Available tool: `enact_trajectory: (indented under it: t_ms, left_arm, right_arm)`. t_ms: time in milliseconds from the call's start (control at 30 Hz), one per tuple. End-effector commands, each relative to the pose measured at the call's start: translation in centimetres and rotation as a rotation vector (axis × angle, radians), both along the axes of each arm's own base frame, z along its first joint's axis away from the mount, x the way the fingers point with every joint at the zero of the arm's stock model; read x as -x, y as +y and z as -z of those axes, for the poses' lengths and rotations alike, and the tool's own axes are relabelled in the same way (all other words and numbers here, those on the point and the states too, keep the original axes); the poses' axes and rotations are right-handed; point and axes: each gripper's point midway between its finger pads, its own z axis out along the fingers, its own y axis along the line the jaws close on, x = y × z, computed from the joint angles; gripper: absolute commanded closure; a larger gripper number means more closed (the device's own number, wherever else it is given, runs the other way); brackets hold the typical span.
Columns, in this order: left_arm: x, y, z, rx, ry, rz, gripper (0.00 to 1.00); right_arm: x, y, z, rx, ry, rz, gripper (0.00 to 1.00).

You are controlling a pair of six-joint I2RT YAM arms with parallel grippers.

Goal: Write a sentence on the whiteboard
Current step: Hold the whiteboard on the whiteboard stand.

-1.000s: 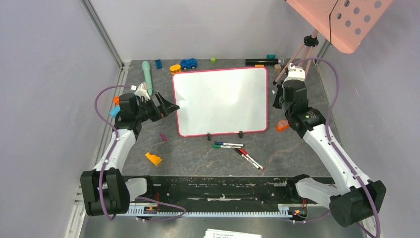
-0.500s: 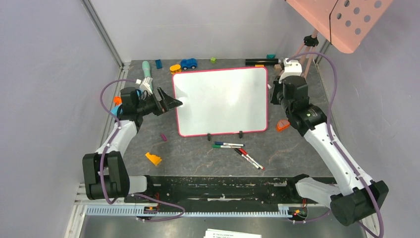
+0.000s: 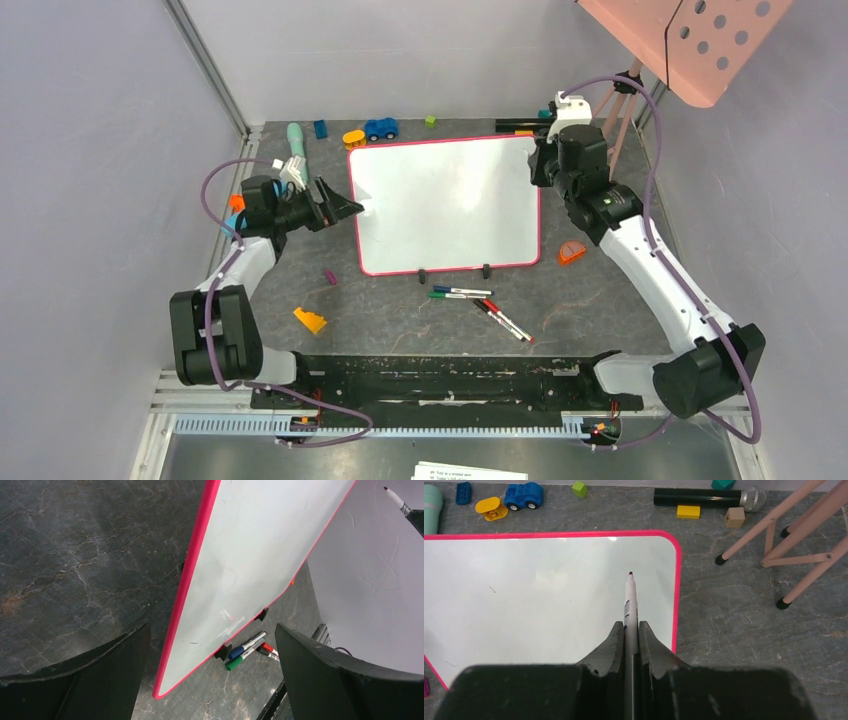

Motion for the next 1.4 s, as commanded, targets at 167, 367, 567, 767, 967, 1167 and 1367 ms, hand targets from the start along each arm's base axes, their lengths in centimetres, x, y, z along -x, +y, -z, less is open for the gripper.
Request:
enact_trajectory:
  t_ms: [167, 367, 567, 767, 967, 1167, 1367]
  left_arm:
    - [-0.7, -0.9, 2.2, 0.112, 0.0, 0.067, 0.0]
    - [-1.7, -0.3, 2.8, 0.338, -0.079, 0.003, 0.0]
    - [-1.0, -0.7, 2.5, 0.397, -0.181, 0.031, 0.0]
    - [0.8, -1.5, 2.9, 0.307, -0.264, 0.14, 0.05]
    - [1.8, -2.3, 3.3, 0.285, -0.275, 0.234, 0.14]
    - [1.9, -4.8, 3.4, 0.286, -0.281, 0.358, 0.13]
    - [1.5, -4.8, 3.7, 0.291, -0.27, 0.352, 0.26]
  right_arm:
    - [-0.7, 1.2, -3.8, -0.006, -0.116, -0.056, 1.0]
    - [-1.7, 1.5, -4.3, -0.015, -0.14, -0.051, 1.0]
    - [-2.6, 2.2, -4.5, -0.023, -0.142, -0.063, 1.0]
    - [-2.7, 2.5, -4.4, -0.03, -0.138, -0.077, 1.0]
    - [-2.9, 2.6, -4.5, -0.025, -0.145, -0.079, 1.0]
    - [-3.1, 3.3, -4.9, -0.028, -0.162, -0.122, 1.0]
    - [-2.6, 5.8, -5.1, -0.024, -0.17, -0.228, 1.0]
